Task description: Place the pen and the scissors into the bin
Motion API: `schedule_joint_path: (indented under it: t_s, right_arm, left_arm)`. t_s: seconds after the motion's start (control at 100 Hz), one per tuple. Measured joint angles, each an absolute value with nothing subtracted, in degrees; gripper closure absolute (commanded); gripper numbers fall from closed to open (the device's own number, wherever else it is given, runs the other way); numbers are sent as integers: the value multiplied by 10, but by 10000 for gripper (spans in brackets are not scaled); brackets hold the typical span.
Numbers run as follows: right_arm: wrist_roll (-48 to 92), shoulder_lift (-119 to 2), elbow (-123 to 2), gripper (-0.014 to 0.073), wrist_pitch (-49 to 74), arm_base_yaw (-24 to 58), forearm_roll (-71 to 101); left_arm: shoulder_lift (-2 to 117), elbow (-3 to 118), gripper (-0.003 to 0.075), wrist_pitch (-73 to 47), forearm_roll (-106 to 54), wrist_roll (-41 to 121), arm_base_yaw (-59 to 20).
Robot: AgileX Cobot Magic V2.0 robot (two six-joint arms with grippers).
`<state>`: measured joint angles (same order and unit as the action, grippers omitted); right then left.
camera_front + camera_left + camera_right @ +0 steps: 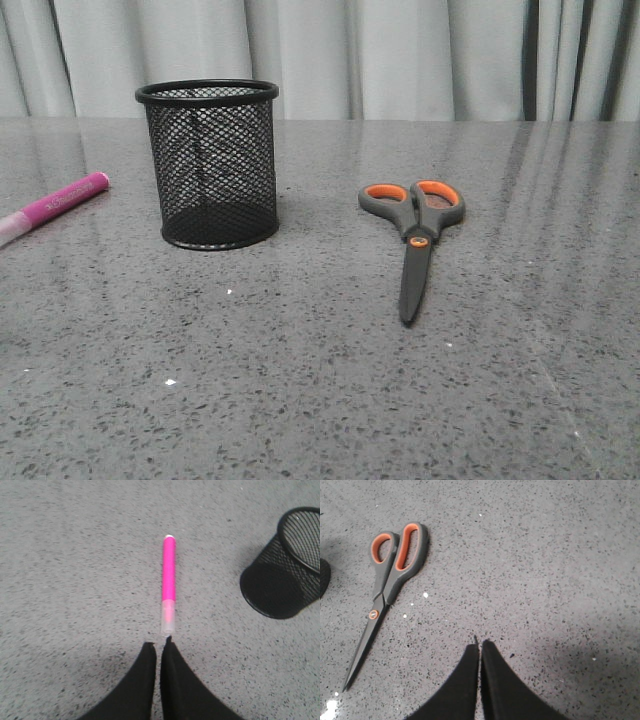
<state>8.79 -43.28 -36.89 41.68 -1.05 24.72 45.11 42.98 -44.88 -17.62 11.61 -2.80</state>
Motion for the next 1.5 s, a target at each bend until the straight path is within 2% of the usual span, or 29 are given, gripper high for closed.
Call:
schedule_joint_path:
  t_s: [0.1, 0.15, 0.17, 0.24, 1.03, 1.32, 1.5]
  right_arm:
    - [94, -433, -372, 270, 421, -11, 247]
    - [95, -433, -372, 187, 421, -11, 247]
    - [95, -433, -372, 166, 421, -11, 247]
    - [96, -433, -372, 161, 423, -11, 247]
    - [99, -433, -372, 161, 424, -11, 252]
    - [99, -433, -372, 161, 426, -11, 253]
    - [99, -433, -372, 161, 427, -11, 253]
  left_arm:
    - [474, 430, 475, -447, -211, 155, -28]
    - [487, 430, 400, -444, -225, 165, -28]
    - [493, 430, 365, -443, -230, 168, -28]
    - [511, 430, 324, -438, -244, 173, -28]
    - [785, 583, 335, -446, -266, 242, -29]
    - [842, 614, 335, -432, -224, 259, -87]
    - [866, 615, 335, -412, -211, 260, -95]
